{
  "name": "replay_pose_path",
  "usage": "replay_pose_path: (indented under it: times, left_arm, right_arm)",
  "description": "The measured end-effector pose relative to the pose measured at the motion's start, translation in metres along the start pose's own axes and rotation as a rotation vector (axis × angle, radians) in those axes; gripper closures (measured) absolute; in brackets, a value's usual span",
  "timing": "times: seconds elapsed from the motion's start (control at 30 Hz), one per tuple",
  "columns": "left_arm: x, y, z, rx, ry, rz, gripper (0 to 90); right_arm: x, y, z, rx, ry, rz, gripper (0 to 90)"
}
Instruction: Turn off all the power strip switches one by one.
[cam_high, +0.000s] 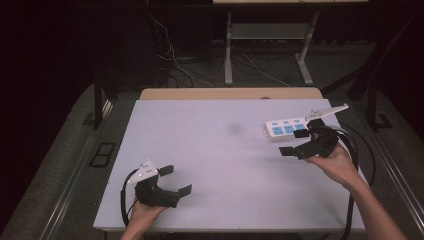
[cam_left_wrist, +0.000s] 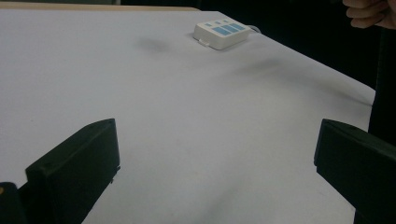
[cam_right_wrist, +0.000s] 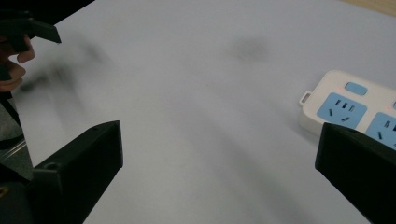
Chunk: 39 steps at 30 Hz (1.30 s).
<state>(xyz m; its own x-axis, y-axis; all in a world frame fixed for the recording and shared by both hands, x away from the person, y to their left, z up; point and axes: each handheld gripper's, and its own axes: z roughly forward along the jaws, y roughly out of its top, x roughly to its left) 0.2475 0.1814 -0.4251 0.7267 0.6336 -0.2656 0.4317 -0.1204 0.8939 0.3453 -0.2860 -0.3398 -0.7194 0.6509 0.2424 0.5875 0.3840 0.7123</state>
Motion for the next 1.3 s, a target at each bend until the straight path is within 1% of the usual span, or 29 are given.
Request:
replay_pose_path:
  times: [0.03, 0.13, 0.4, 0.53, 0.83, 0.9, 0.93, 0.97, 1.0, 1.23, 1.3]
  left_arm:
    - [0.0, 0.0, 0.0, 0.0, 0.0, 0.0, 0.0]
    - [0.0, 0.0, 0.0, 0.0, -0.001, -0.002, 0.0]
    - [0.0, 0.0, 0.001, 0.003, -0.006, -0.002, 0.0]
    - [0.0, 0.0, 0.001, 0.003, -0.007, -0.001, 0.0]
    - [0.001, 0.0, 0.001, 0.004, -0.007, -0.002, 0.0]
    - [0.001, 0.0, 0.001, 0.004, -0.007, -0.002, 0.0]
    - [0.001, 0.0, 0.001, 0.005, -0.007, -0.002, 0.0]
    - [0.001, 0.0, 0.001, 0.005, -0.007, -0.002, 0.0]
    - [0.001, 0.0, 0.002, 0.007, -0.007, -0.003, 0.0]
    - [0.001, 0.0, 0.002, 0.008, -0.007, -0.002, 0.0]
    - [0.001, 0.0, 0.002, 0.011, -0.009, -0.001, 0.0]
  right_arm:
    - [-0.002, 0.004, 0.0, -0.001, -0.004, -0.001, 0.7]
    - [-0.005, 0.007, 0.001, -0.002, -0.009, -0.003, 0.7]
    - [-0.012, 0.021, 0.007, -0.004, -0.021, 0.009, 0.7]
    - [-0.017, 0.028, 0.011, 0.007, -0.033, 0.011, 0.7]
    - [-0.026, 0.04, 0.013, 0.015, -0.056, 0.018, 0.7]
    - [-0.031, 0.043, 0.014, 0.02, -0.068, 0.026, 0.7]
    - [-0.031, 0.043, 0.014, 0.02, -0.068, 0.026, 0.7]
    - [-0.035, 0.046, 0.014, 0.023, -0.074, 0.033, 0.7]
    - [-0.035, 0.046, 0.014, 0.023, -0.074, 0.033, 0.8]
    - [-0.046, 0.055, 0.015, 0.029, -0.097, 0.054, 0.7]
    - [-0.049, 0.058, 0.016, 0.039, -0.108, 0.058, 0.8]
